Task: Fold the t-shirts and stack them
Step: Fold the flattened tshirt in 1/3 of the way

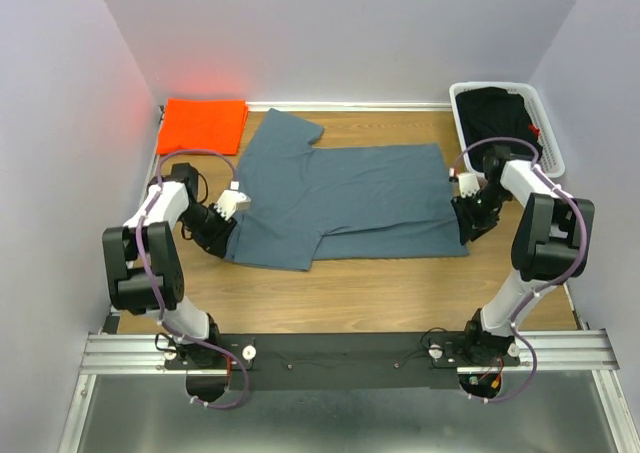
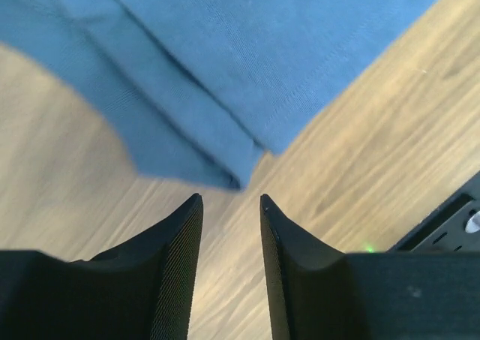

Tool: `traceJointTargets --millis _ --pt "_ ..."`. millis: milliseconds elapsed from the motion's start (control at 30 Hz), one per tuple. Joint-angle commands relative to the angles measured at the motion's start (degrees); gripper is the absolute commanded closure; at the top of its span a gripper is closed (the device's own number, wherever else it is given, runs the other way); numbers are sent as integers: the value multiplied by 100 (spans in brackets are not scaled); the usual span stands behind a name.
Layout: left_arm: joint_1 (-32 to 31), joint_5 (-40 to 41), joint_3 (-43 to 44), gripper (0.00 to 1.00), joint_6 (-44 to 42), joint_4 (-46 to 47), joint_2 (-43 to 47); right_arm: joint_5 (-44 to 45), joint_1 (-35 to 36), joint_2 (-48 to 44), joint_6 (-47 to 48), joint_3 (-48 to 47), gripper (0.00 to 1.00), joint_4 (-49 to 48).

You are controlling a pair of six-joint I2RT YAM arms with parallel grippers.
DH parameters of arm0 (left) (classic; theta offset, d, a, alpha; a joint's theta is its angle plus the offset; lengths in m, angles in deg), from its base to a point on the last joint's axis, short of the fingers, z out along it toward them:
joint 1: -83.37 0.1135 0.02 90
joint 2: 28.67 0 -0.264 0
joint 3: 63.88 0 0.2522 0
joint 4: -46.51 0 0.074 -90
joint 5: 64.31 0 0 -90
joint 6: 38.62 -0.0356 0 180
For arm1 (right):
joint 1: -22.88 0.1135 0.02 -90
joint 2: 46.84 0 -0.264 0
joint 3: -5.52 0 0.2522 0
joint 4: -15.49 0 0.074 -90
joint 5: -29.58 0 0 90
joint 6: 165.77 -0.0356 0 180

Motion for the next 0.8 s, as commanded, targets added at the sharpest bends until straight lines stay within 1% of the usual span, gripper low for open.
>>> traceJointTargets --millis 0,67,133,167,200,233,267,300,333,400,467,500,533,567,600,633,700,733,767 --pt "60 -222 386 55 -583 -718 658 -656 31 -593 106 -567 55 612" --pt "-71 -136 229 55 -663 -719 931 -1024 373 -813 18 -611 55 708" --pt "-255 -74 35 55 -751 -710 1124 -1202 733 -919 -210 -576 55 622" --pt "-491 -65 -157 55 -768 -710 1160 -1359 1187 -954 -394 -559 55 595" --pt "-598 -82 -255 55 -786 -701 1177 -1396 1418 -963 -526 -541 55 525" --pt "-756 -56 -412 55 -656 -545 1186 -1492 1864 -911 -771 -489 55 333" --pt "-757 -4 -475 55 -533 -395 1178 -1553 2068 -859 -878 -488 55 244" --pt "-923 40 -536 55 -462 -272 1125 -1606 2245 -780 -1131 -497 55 34" --pt "-976 84 -563 55 -418 -114 1073 -1642 2586 -709 -1247 -515 55 -55" --pt "-1047 164 -634 55 -286 36 976 -1782 2886 -437 -1502 -567 55 -257" --pt "-1082 164 -695 54 -285 151 879 -2193 3229 -331 -1871 -550 51 -626" --pt "-1091 164 -721 53 -294 186 844 -2326 3335 -305 -2211 -506 48 -993" --pt "-1091 173 -748 52 -303 221 835 -2458 3441 -304 -2215 -445 46 -1188" --pt "-1091 112 -818 51 -329 291 852 -2599 3703 -313 -2528 -340 44 -1398" --pt "-1091 85 -853 50 -355 309 861 -2626 3836 -322 -2688 -269 42 -1853" --pt "-1091 50 -888 50 -338 405 887 -2652 4124 -304 -2968 -225 41 -2058" --pt "-1091 32 -958 48 -224 528 879 -2644 4416 -182 -3085 -251 41 -2444" --pt "-1109 32 -968 48 -154 599 800 -2583 4661 -7 -3276 -295 41 -2490" --pt "-1109 32 -968 48 -136 617 756 -2574 4759 116 -3313 -408 41 -2560"
